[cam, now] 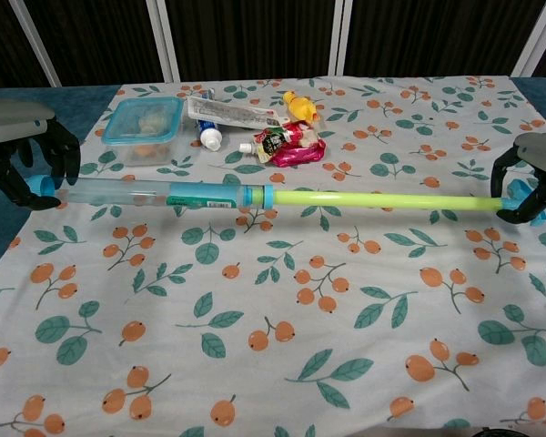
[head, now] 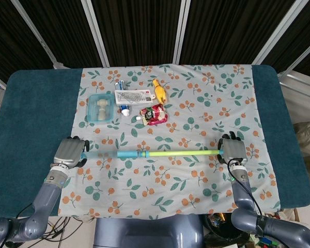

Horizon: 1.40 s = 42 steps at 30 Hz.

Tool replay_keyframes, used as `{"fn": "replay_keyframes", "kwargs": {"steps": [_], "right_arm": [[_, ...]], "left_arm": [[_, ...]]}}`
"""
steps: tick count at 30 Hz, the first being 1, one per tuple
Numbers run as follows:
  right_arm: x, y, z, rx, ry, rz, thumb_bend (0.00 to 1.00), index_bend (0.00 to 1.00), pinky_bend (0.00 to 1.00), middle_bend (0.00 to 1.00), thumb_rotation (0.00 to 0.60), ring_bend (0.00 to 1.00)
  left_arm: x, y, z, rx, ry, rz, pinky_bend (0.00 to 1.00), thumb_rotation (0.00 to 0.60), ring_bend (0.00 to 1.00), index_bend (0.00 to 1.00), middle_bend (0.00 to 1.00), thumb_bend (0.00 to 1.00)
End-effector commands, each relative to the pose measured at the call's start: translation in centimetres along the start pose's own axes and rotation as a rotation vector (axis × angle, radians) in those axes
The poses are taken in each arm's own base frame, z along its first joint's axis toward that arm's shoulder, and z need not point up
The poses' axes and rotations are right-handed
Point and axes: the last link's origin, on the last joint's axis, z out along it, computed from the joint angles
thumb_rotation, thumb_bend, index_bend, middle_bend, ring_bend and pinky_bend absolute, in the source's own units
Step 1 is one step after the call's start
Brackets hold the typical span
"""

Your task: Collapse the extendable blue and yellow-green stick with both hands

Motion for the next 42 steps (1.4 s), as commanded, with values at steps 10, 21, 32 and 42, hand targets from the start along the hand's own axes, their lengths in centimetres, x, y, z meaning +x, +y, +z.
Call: {"fn": "replay_keyframes", "kwargs": {"steps": [10,21,32,42], "right_arm": [[0.0,0.2,0.0,-0.006,-0.001,-0.005,0.41,0.68,0.20,0.20,0.600,0.07],[0.0,0.0,-0.2,-0.002,0.001,-0.002,0.41,0.68,0.20,0.20,0.600,0.07],[0.0,-0.3,-0.2,0.001,0.002,-0.002,0.41,0.69,0.20,0.21,0.600,0.07],[0.3,-2.2,-0.9,0.057,0.007,0.012,0.41,0.71,0.20,0.21,0.600,0.07]], "left_arm": [[-0.1,0.2,0.1,-0.002,0.005,-0.004,0.33,0.600,0.27,0.56,0.52,0.38],[0.0,0.1,0.0,0.000,0.004,-0.007,0.33,0.600,0.27,0.56,0.52,0.38],[0.1,0.2,0.0,0.001,0.006,-0.010,0.33,0.600,0.27,0.56,0.52,0.38],[0.3,1.4,0.0,-0.015,0.017,-0.025,0.33,0.600,0.27,0.56,0.52,0.38]]}}
